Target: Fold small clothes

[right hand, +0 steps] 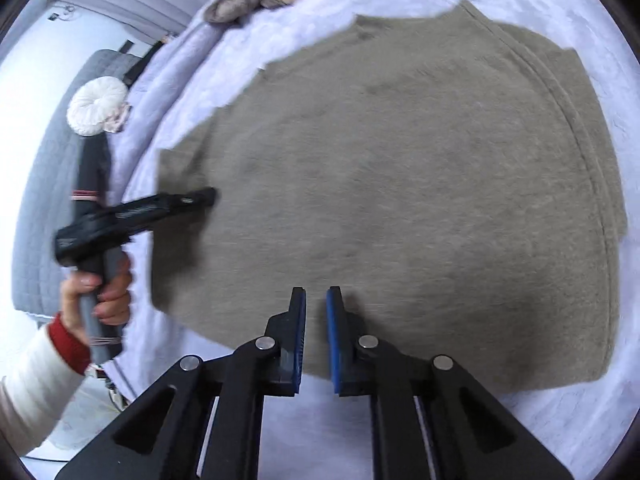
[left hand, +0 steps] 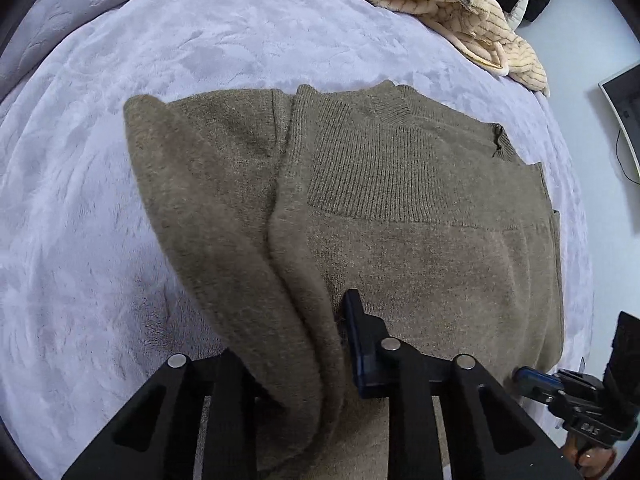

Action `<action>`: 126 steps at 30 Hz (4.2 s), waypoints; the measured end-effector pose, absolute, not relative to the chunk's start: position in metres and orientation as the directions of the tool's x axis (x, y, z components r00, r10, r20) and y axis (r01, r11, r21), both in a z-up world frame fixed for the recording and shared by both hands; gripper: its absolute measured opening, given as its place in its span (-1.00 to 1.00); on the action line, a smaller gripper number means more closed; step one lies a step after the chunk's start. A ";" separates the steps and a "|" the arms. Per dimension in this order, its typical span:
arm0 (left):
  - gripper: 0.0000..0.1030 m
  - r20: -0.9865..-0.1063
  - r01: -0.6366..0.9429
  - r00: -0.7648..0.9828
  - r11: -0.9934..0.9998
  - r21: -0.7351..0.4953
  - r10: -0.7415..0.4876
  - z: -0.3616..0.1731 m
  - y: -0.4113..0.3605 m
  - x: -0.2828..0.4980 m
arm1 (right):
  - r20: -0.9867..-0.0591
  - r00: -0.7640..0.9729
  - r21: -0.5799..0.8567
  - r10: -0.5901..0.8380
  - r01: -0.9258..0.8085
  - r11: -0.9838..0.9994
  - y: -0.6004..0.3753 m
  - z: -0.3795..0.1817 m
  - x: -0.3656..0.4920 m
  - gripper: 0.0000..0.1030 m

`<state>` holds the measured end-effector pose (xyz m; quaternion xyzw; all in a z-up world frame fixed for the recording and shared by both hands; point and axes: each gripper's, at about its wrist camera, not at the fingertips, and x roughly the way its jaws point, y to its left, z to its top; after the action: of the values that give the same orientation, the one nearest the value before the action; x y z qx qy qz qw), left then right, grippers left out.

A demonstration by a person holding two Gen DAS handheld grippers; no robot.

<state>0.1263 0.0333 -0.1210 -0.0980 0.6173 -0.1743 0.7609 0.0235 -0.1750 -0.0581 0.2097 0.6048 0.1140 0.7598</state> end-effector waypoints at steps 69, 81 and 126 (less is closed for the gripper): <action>0.31 -0.901 0.282 0.410 0.959 -0.021 -0.140 -0.067 -0.143 0.107 | -0.699 0.572 0.661 0.429 0.290 0.692 -0.466 -0.014 -0.029 0.06; 0.31 -0.891 0.279 0.424 0.960 -0.040 -0.160 -0.066 -0.141 0.111 | -0.707 0.499 0.650 0.501 0.181 0.738 -0.404 -0.026 0.042 -0.79; 0.71 -0.958 0.423 0.205 0.901 -0.098 -0.200 -0.098 -0.127 -0.002 | -0.939 0.262 0.267 0.224 0.143 0.953 -0.328 -0.053 -0.088 -0.85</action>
<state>-0.0023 -0.1273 -0.0975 0.0931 0.5972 -0.2022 0.7706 -0.0876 -0.3280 -0.0532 0.1512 0.6069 0.0259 0.7799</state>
